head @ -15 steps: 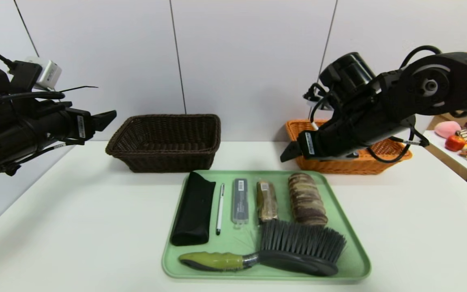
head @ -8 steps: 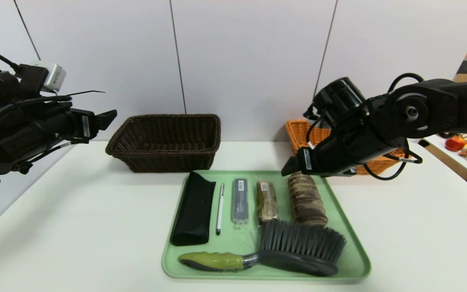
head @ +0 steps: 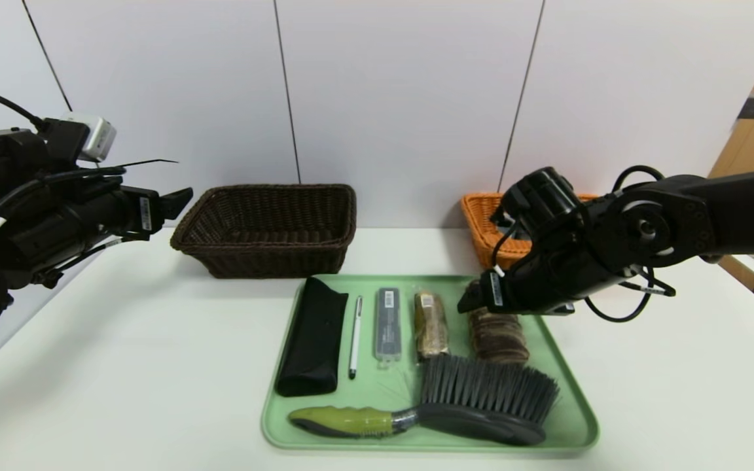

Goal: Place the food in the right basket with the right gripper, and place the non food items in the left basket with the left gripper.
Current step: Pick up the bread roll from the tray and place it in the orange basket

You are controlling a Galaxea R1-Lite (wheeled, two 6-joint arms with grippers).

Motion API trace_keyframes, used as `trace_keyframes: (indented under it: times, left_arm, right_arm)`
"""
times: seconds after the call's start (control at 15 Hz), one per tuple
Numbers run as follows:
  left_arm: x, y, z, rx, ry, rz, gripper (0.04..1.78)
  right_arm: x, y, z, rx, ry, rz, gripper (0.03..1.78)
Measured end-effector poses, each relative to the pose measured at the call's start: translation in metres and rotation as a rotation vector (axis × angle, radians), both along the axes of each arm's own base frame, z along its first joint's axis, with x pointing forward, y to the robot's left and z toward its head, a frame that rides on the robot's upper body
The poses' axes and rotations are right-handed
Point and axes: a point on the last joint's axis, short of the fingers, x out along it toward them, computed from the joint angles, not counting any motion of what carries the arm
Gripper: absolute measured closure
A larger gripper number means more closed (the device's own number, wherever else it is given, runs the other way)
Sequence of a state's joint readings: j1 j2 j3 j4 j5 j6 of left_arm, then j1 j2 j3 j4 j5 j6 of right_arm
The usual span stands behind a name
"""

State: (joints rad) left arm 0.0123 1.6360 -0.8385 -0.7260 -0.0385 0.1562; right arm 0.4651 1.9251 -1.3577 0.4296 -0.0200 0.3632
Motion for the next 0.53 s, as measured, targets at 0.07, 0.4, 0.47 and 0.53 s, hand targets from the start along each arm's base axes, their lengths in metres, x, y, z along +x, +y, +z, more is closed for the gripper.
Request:
trace_keyframes:
  times: [0.07,0.4,0.47,0.53]
  left_arm:
    - [0.000,0.000,-0.001,0.000,0.003,-0.001,0.13]
    - [0.000,0.003,0.001,0.001,-0.016,0.009,0.13]
    - [0.000,0.004,0.001,0.001,-0.017,0.012,0.13]
    - [0.000,0.005,0.000,0.002,-0.014,0.014,0.13]
  right_arm:
    - [-0.001,-0.001,-0.004,-0.016,0.011,-0.008,0.10]
    - [0.001,0.000,-0.021,-0.022,-0.019,-0.020,0.10]
    - [0.001,0.000,-0.023,-0.020,-0.030,-0.019,0.10]
    - [0.001,0.001,-0.025,-0.024,-0.031,-0.018,0.10]
